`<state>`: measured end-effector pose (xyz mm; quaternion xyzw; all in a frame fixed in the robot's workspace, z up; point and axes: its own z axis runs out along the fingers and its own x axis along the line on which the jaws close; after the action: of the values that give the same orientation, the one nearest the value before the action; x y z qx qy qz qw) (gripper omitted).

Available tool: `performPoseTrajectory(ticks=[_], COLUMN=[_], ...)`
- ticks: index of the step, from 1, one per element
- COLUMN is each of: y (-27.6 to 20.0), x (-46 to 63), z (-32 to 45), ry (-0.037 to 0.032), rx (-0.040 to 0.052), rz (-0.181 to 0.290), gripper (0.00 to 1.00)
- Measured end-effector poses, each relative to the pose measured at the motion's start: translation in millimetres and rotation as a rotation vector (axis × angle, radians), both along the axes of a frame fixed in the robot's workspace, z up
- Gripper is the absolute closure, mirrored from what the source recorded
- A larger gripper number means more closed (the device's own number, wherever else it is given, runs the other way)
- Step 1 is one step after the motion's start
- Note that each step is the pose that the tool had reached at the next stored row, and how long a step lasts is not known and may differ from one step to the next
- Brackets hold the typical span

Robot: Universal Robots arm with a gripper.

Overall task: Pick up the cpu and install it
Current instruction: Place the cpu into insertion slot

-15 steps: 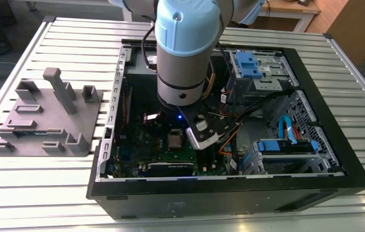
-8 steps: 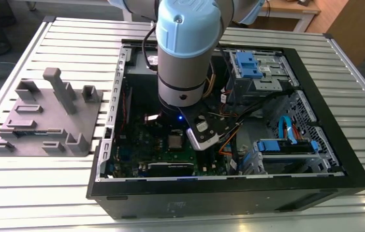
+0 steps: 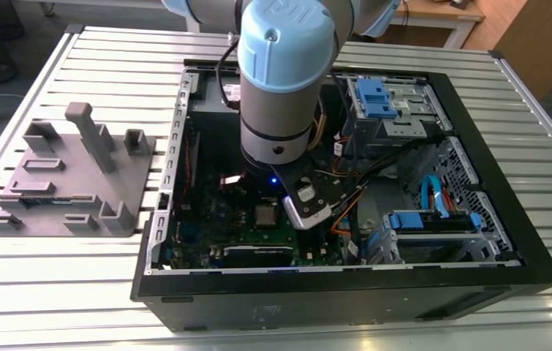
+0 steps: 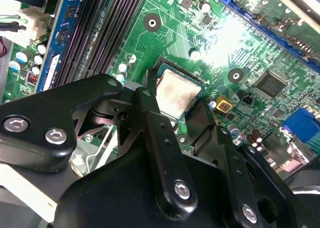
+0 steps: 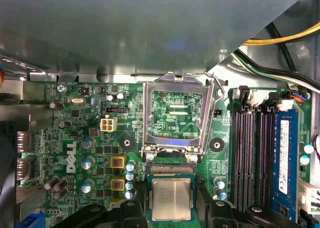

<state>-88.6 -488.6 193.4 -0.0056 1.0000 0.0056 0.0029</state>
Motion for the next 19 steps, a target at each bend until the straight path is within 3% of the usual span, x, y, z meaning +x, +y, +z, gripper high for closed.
performPoseTrajectory(ticks=[19], y=[0.1], x=[0.2], z=[-3.9], ry=[-0.0001], rx=[0.0024], rz=[0.002], gripper=[0.53])
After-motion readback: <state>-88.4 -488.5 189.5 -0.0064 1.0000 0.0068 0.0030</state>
